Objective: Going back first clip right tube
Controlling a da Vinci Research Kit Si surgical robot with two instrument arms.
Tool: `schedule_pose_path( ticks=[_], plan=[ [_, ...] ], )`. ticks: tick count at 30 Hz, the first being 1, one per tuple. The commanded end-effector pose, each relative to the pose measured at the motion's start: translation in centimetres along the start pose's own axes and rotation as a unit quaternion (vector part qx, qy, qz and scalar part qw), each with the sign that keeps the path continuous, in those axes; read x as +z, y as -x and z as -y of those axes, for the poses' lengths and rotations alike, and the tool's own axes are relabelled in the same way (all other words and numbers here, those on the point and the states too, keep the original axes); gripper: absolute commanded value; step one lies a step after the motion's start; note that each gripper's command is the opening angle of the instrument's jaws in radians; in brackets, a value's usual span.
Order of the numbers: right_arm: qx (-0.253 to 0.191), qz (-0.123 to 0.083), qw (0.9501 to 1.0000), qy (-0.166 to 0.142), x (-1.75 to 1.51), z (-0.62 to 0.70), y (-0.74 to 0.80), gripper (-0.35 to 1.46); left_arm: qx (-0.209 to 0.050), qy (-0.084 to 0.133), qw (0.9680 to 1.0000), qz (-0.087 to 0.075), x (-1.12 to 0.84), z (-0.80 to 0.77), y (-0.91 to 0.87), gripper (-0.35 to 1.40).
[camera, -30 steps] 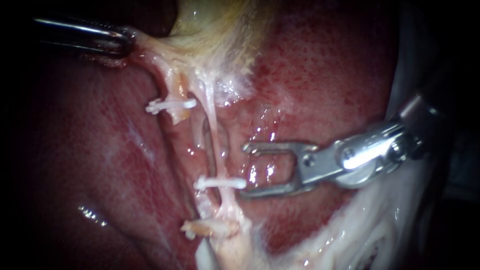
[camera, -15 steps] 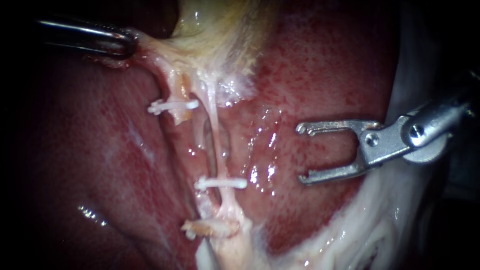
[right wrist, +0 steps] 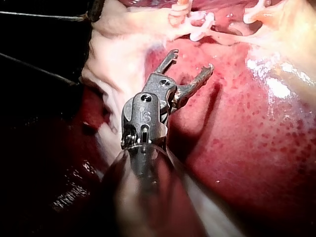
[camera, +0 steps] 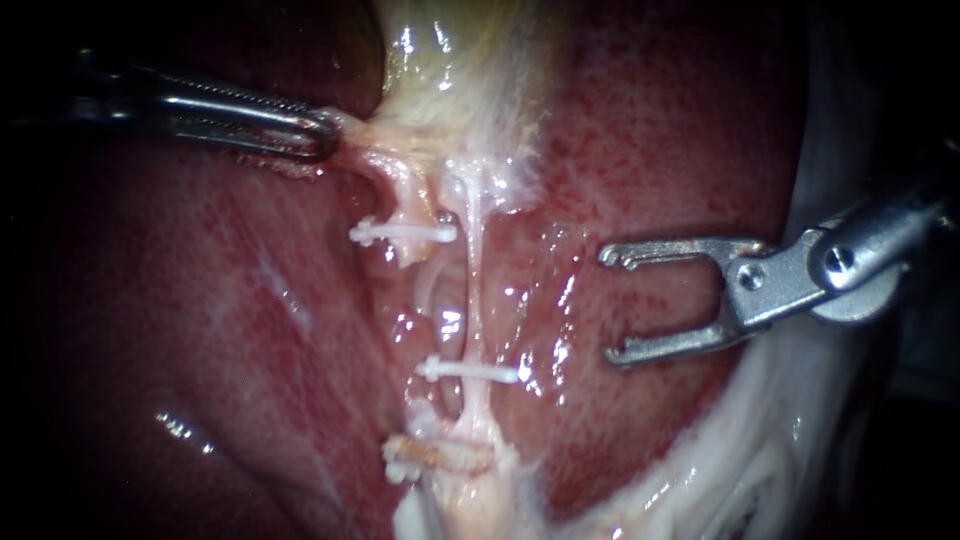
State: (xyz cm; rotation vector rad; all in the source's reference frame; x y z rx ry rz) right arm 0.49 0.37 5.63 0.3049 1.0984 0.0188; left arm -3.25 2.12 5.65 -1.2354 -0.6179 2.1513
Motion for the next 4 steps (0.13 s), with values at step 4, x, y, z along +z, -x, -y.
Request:
schedule_pose_path(
  ticks=[4],
  plan=[
    [0.0, -0.005, 1.0, -0.003, 0.0, 0.0, -0.01, 0.5, 0.0, 0.001, 1.0, 0.0, -0.03, -0.01, -0.01, -0.35]
  ],
)
